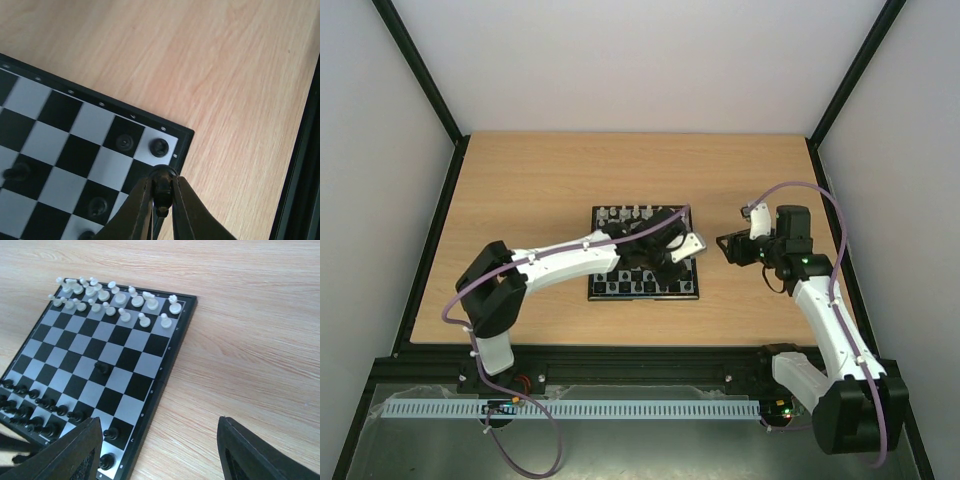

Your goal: Set up the chess pieces on the board

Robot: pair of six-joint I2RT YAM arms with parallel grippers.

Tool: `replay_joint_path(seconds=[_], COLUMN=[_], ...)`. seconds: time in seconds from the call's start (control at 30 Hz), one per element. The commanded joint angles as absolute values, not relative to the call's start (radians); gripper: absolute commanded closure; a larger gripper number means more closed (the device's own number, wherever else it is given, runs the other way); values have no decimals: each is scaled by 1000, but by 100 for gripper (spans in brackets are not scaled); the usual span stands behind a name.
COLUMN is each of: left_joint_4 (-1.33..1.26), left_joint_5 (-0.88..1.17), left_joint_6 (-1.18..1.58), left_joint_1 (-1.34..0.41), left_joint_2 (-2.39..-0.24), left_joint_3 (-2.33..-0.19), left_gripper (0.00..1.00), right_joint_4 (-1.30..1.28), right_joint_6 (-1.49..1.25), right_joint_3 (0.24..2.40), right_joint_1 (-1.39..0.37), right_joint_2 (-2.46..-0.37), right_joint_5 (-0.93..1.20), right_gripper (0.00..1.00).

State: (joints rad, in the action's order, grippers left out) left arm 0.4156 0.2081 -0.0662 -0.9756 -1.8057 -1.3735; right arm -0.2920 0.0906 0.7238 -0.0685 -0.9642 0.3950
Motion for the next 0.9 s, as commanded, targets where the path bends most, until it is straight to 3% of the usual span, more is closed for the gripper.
replay_joint_path(seconds=[0.0, 0.87], left_joint_4=[470, 526], left_joint_5=[192, 56], left_joint_6=[-121, -141], left_joint_1=[-1010, -1047], left_joint_2=[-1847, -1997], left_joint_3=[-1369, -1443], left_gripper=[91, 90], right_joint_4=[-282, -288], right_joint_6=[63, 82], right_joint_3=[724, 718], right_joint_1=[-54, -53], right_joint_2=[-973, -965], right_joint_5=[364, 391], right_gripper=[36, 36])
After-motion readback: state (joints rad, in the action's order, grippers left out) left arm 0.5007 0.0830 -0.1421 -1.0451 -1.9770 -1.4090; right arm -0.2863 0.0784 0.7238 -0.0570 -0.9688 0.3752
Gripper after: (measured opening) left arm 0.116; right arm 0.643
